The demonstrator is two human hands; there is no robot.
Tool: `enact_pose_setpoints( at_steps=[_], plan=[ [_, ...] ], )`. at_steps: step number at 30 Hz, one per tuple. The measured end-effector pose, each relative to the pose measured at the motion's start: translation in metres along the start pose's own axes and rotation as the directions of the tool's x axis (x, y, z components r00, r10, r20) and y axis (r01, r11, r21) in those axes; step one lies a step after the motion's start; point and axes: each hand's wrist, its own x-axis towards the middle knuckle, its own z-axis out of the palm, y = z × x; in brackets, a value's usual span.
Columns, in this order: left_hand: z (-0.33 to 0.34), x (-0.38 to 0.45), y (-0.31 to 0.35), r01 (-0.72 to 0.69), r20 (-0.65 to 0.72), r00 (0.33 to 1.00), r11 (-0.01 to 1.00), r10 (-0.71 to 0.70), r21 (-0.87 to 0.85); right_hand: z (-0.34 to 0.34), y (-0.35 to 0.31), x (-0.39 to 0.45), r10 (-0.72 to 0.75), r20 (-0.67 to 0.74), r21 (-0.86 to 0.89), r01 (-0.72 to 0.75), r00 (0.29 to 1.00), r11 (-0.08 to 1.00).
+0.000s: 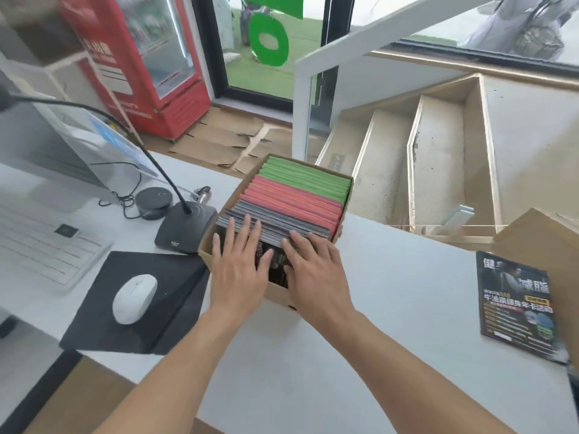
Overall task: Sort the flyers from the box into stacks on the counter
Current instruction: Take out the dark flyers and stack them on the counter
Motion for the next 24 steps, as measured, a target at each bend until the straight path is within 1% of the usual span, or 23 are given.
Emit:
enact_pose_setpoints(
  at_steps=[2,5,9,15,17,22,24],
  plan=[
    [0.002,-0.006,-0.007,-0.057,0.014,0.998,0.998,0.058,-0.021,0.003,-0.004,-0.003,-0.005,-0.008,-0.068,0.004,1.0,0.998],
    [0.001,-0.009,-0.006,-0.062,0.001,0.998,0.997,0.062,-0.036,0.0,-0.005,-0.005,-0.04,-0.035,-0.161,0.034,0.999,0.986],
    [0.002,-0.01,-0.007,-0.071,0.0,0.997,0.997,0.071,-0.015,-0.004,-0.01,-0.007,-0.08,-0.016,-0.261,0.073,0.997,0.963],
    [0.006,-0.01,-0.008,-0.07,-0.026,0.997,0.997,0.069,-0.038,-0.006,-0.014,-0.007,-0.058,-0.01,-0.302,0.052,0.998,0.952],
    [0.006,-0.01,-0.008,-0.069,-0.034,0.997,0.997,0.068,-0.046,-0.008,-0.015,-0.005,-0.063,-0.03,-0.308,0.051,0.998,0.95],
    [0.006,-0.012,-0.011,-0.076,-0.046,0.996,0.994,0.073,-0.074,-0.008,-0.025,-0.001,-0.101,-0.094,-0.183,0.083,0.99,0.98],
    [0.007,-0.012,-0.011,-0.083,-0.052,0.995,0.994,0.08,-0.068,-0.004,-0.028,-0.002,-0.093,-0.083,-0.203,0.074,0.992,0.976]
  ],
)
